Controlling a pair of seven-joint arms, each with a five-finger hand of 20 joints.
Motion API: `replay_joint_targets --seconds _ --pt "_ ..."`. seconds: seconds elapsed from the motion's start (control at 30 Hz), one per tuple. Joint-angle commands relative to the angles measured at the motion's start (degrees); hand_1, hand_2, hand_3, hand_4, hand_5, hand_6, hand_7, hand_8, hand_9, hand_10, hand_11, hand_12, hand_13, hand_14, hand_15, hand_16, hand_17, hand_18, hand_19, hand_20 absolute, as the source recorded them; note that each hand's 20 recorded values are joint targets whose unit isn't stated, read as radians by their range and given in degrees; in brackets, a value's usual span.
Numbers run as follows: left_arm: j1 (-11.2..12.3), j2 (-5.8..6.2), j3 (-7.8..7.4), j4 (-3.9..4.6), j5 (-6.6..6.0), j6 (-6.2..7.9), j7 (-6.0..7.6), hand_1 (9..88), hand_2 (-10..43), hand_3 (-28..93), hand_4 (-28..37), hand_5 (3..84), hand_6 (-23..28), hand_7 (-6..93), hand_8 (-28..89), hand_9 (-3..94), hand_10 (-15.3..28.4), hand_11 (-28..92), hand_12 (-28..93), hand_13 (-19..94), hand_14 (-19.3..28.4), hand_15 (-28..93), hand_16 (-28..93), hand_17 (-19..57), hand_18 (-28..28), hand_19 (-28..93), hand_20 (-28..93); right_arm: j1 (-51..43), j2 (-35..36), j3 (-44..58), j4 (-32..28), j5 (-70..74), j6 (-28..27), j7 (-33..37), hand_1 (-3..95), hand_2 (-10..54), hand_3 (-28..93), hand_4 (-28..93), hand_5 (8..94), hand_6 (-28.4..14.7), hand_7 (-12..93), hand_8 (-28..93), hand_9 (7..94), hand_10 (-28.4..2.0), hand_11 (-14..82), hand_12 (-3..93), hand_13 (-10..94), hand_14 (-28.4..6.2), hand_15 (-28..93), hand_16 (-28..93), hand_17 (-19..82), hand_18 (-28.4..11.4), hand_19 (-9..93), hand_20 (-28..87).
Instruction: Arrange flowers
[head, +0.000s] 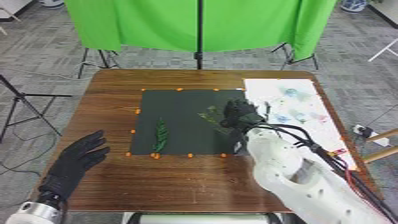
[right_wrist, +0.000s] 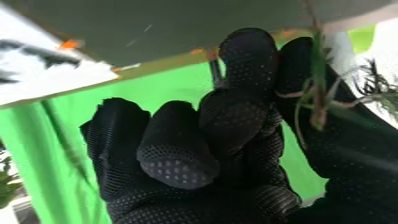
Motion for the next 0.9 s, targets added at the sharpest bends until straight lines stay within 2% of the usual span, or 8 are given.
replay_joint_targets --seconds 0.03,0.23,0.43,0.53,0.73,0.9 --pt "0.7 -0.65 0.48 0.45 0.09 -0.44 -0.87 24.6 -0.6 70 -28.3 30.7 4.4 19.4 -10 26.1 11.4 20 15 22 15.2 37 -3 -8.7 22.1 52 0 2.9 -4.5 -3.2 2.3 -7.1 2.0 3.7 41.2 -9.5 85 -25 74.1 -0.8 59 8 87.8 -7.6 62.3 35.9 84 -6.7 78 31 51 -21.2 93 61" --pt "0.1 -0.39 0.80 0.71 0.08 -0.59 -0.91 24.6 -0.6 70 -28.3 30.8 4.4 19.4 -10 26.2 11.4 20 15 22 15.2 37 -3 -8.7 22.1 52 0 2.7 -6.7 -4.4 2.8 -9.3 0.3 6.1 40.4 -9.5 84 -26 75.0 -0.7 58 7 88.5 -7.0 62.1 36.0 86 -5.8 77 31 53 -21.2 93 62" --pt "0.3 -0.45 0.96 0.68 0.07 -0.69 -1.15 24.6 -0.5 70 -28.3 30.7 4.4 19.5 -10 26.1 11.4 20 15 22 15.2 37 -3 -8.7 22.1 52 0 2.1 -9.6 -4.8 3.4 -8.7 -5.6 6.9 39.3 -9.5 84 -27 76.2 -0.8 56 7 89.2 -6.8 61.2 36.0 87 -5.4 76 31 54 -21.1 93 62" --pt "-0.5 -0.25 1.20 1.02 0.10 -1.07 -1.49 24.6 -0.5 70 -28.3 30.8 4.4 19.4 -10 26.1 11.4 20 15 22 15.3 37 -3 -8.7 22.1 52 0 1.9 -11.9 -5.2 4.7 -9.8 -7.4 7.8 37.6 -9.1 85 -27 77.8 -0.5 54 7 90.5 -6.5 59.6 35.5 88 -4.9 75 31 55 -20.8 93 62" --pt "-1.0 0.06 1.58 1.22 0.07 -1.14 -1.79 24.7 -0.5 70 -28.3 30.7 4.4 19.3 -10 26.1 11.4 20 15 22 15.2 37 -3 -8.7 22.1 52 0 1.9 -14.7 -5.5 5.7 -8.5 -8.7 8.4 36.3 -8.1 85 -26 80.9 0.1 50 8 93.4 -5.4 57.3 34.9 92 -3.3 72 31 59 -20.5 93 62" --pt "-1.4 0.21 1.97 1.35 0.10 -1.26 -1.99 24.7 -0.5 70 -28.3 30.7 4.4 19.3 -10 26.1 11.4 20 15 22 15.3 37 -3 -8.7 22.1 52 0 1.9 -16.5 -4.5 6.2 -6.7 -8.9 8.4 34.4 -6.7 86 -26 83.7 0.5 47 7 93.7 -5.0 59.9 30.2 94 -2.6 72 30 62 -20.1 93 61"
